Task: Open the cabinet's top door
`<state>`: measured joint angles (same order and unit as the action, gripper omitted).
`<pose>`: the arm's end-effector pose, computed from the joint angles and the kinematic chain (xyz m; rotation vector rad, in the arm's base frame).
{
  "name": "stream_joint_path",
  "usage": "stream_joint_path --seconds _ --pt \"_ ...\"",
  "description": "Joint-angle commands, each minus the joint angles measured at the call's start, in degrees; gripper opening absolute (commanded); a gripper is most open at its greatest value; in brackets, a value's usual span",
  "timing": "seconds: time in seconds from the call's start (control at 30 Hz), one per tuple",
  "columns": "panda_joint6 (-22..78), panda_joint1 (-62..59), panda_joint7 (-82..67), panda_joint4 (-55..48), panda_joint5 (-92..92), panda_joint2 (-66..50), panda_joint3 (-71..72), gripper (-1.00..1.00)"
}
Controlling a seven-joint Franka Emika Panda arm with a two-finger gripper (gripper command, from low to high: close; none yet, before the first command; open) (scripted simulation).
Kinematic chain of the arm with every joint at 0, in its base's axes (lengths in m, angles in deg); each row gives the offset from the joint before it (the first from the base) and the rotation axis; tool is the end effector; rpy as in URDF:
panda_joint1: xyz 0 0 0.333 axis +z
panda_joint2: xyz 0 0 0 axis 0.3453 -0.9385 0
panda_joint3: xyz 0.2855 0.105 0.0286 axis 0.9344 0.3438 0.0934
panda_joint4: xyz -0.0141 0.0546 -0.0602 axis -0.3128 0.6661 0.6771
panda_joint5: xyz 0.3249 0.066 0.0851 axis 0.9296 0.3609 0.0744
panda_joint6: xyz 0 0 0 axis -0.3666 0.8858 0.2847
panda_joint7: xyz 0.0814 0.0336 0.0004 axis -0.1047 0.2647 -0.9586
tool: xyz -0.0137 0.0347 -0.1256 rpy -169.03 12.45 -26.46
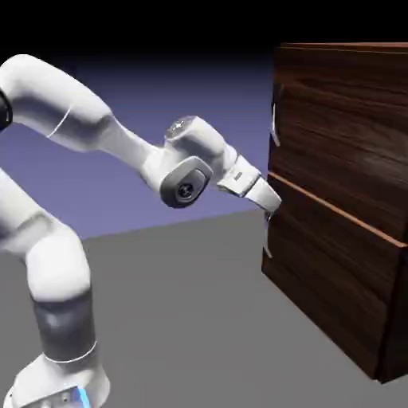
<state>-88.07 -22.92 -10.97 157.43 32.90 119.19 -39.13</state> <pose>0.3721 -0.0005 0.4933 -2.4125 0.9791 -1.1161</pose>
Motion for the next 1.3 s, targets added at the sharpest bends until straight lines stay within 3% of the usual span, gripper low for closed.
stream_joint_path --seconds 0.0,1.27 --pt "0.0 -1.3 -1.2 -0.8 2.5 0.7 1.4 0.00" --pt "1.9 -49.2 -47.9 -30.0 97.2 27.3 53.8 0.00"
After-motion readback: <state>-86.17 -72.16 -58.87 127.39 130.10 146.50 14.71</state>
